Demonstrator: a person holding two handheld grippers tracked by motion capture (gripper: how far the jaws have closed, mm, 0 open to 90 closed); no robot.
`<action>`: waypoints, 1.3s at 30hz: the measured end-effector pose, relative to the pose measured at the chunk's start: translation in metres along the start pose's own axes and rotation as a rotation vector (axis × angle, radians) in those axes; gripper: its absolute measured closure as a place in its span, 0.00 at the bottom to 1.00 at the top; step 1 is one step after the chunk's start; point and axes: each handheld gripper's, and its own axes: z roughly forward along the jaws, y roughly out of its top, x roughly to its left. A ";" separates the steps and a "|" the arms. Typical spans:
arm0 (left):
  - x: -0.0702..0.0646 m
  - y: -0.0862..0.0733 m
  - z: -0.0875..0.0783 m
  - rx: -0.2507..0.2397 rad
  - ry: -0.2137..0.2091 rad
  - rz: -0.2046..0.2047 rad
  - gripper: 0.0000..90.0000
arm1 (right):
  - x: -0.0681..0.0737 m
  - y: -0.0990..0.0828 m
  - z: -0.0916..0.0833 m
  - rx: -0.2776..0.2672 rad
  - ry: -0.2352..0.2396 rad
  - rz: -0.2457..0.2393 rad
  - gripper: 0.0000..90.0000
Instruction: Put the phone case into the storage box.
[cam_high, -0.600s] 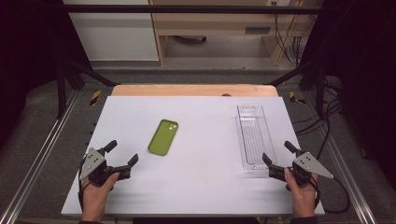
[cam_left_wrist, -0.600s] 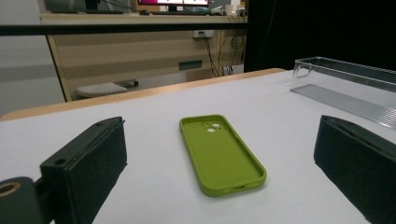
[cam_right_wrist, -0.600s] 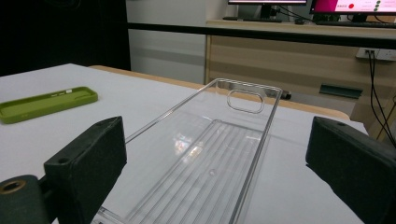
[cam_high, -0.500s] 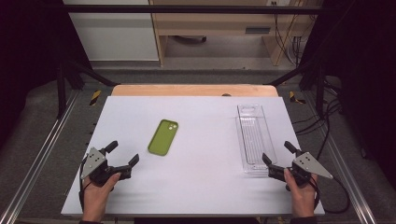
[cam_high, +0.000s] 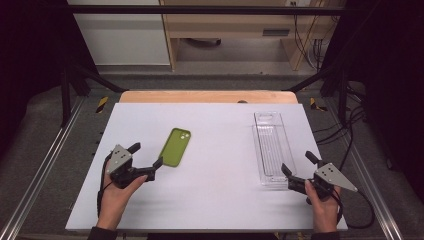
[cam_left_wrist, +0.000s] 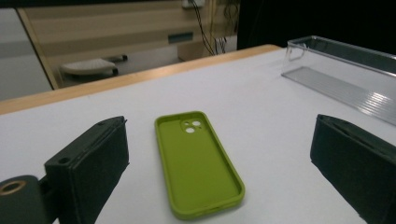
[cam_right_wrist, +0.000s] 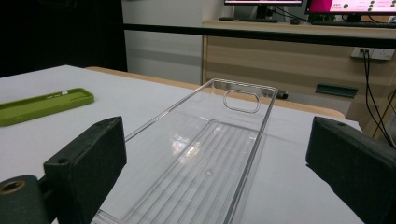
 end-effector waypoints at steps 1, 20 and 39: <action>-0.001 0.002 0.003 0.014 -0.006 -0.002 0.04 | 0.000 0.000 0.000 -0.001 -0.002 0.000 0.06; -0.008 0.022 0.061 0.238 -0.031 -0.003 0.43 | 0.000 0.000 -0.001 0.009 -0.011 -0.009 0.06; -0.007 0.039 0.092 0.309 0.000 0.026 0.62 | 0.000 0.001 -0.001 0.007 -0.012 -0.013 0.06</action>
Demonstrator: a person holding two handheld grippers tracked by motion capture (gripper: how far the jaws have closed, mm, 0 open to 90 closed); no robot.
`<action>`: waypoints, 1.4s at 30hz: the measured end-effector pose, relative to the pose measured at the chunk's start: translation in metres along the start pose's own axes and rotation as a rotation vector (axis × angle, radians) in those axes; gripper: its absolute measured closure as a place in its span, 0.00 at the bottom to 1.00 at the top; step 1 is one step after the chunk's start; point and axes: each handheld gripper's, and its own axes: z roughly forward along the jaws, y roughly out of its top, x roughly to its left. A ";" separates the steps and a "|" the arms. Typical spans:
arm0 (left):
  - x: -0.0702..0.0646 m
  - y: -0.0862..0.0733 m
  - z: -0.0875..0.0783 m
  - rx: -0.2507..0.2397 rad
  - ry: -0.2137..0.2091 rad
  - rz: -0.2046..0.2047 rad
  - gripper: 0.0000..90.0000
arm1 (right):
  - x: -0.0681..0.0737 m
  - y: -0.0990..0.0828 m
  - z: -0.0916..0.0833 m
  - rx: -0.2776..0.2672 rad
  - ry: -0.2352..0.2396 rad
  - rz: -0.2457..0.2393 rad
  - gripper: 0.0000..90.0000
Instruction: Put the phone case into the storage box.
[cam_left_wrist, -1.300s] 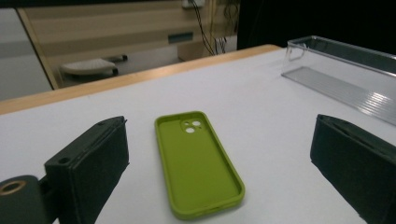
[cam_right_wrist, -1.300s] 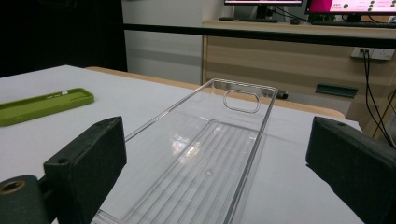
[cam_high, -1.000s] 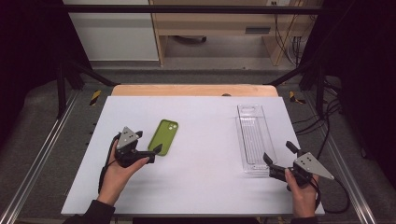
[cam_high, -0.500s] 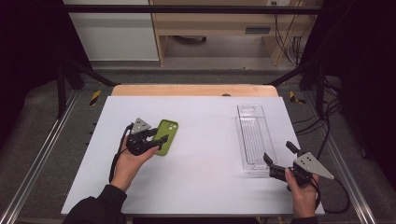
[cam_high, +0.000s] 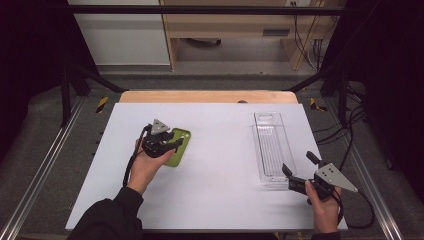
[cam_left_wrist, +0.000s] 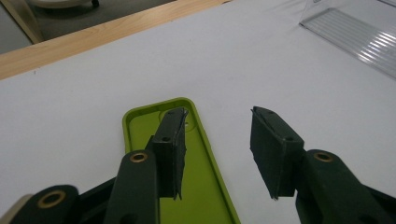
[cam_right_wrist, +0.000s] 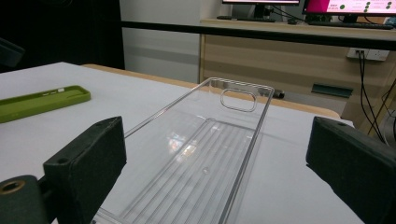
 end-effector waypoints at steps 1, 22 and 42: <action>0.000 0.000 0.002 0.011 0.005 0.003 0.62 | 0.000 0.000 0.000 -0.001 0.001 0.000 0.06; 0.006 -0.023 0.023 0.148 0.019 -0.036 1.00 | -0.002 0.000 -0.002 -0.001 -0.003 0.001 0.06; -0.001 -0.047 0.017 0.269 0.009 -0.061 1.00 | -0.001 -0.001 -0.001 0.006 0.004 -0.003 0.06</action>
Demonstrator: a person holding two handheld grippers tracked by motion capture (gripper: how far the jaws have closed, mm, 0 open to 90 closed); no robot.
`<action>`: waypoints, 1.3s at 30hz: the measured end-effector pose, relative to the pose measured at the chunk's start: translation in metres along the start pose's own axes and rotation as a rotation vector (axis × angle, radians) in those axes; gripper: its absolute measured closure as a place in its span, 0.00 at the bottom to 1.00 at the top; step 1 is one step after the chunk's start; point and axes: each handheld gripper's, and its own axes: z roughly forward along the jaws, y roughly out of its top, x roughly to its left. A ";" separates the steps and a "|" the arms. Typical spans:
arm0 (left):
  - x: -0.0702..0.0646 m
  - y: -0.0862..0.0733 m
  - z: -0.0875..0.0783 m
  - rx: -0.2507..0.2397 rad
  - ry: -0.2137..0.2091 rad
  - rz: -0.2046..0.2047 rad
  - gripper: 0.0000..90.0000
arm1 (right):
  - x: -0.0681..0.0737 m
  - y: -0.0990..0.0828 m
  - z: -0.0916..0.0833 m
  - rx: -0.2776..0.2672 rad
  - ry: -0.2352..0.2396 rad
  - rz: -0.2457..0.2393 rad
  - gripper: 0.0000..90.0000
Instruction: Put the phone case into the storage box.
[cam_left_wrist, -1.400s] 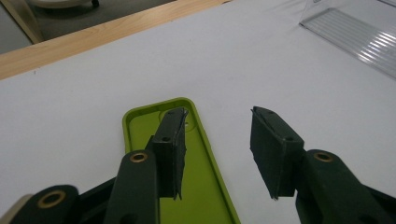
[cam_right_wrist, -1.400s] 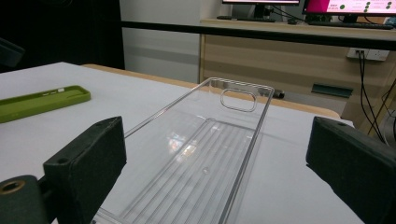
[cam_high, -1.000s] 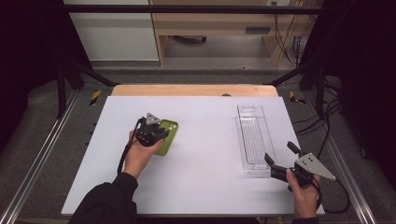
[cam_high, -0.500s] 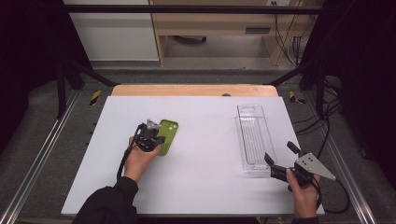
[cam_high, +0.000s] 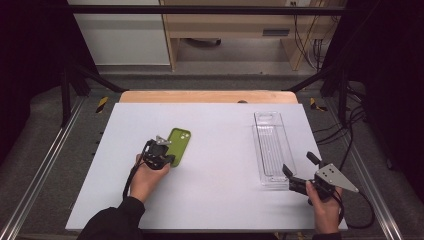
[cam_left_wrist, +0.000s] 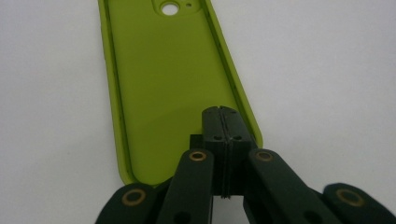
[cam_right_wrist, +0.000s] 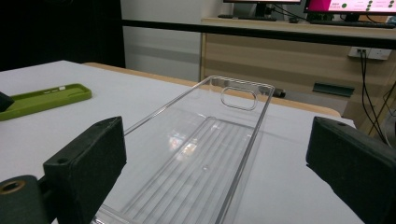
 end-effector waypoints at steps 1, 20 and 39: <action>0.000 0.000 0.000 0.000 0.000 0.000 1.00 | 0.000 0.000 0.000 -0.001 -0.003 -0.001 0.06; -0.004 -0.025 -0.025 0.071 -0.056 0.028 1.00 | 0.001 0.000 0.002 0.012 0.000 0.000 0.06; -0.010 -0.067 -0.060 0.094 -0.104 0.077 1.00 | 0.003 -0.001 0.003 0.017 0.001 -0.010 0.06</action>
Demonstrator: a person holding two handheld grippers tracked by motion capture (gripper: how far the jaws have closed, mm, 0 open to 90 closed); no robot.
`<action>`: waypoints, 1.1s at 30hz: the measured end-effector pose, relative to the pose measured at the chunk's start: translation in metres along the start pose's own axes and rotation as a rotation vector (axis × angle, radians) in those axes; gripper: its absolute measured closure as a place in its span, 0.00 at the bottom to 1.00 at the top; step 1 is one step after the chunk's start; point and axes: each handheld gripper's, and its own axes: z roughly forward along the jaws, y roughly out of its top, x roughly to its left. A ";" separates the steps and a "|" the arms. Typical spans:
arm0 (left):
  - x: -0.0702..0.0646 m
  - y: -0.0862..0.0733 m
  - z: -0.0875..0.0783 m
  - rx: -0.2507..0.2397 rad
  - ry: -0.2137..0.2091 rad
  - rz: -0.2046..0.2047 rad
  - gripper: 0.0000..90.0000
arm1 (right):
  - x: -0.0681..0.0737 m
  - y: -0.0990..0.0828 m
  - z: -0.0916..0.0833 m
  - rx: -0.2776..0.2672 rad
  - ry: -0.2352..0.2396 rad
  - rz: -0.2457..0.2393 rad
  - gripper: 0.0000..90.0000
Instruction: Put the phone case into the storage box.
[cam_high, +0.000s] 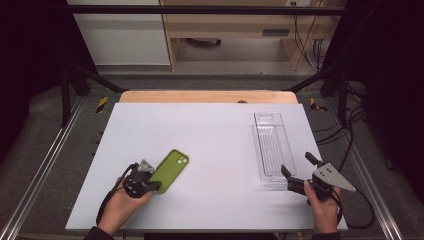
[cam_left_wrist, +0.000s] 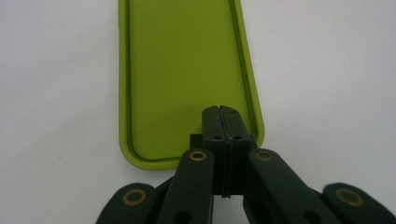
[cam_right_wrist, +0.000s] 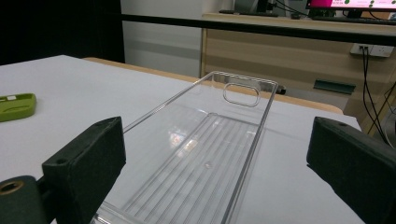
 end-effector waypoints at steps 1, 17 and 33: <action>0.000 -0.002 -0.001 0.003 -0.002 0.001 1.00 | 0.000 0.000 0.000 0.001 0.000 0.000 0.06; -0.006 -0.023 -0.017 0.033 -0.021 0.034 1.00 | 0.002 0.000 0.002 0.008 0.002 0.002 0.05; -0.009 -0.031 -0.023 0.050 -0.028 0.043 1.00 | 0.001 -0.001 0.000 0.005 -0.001 0.006 0.05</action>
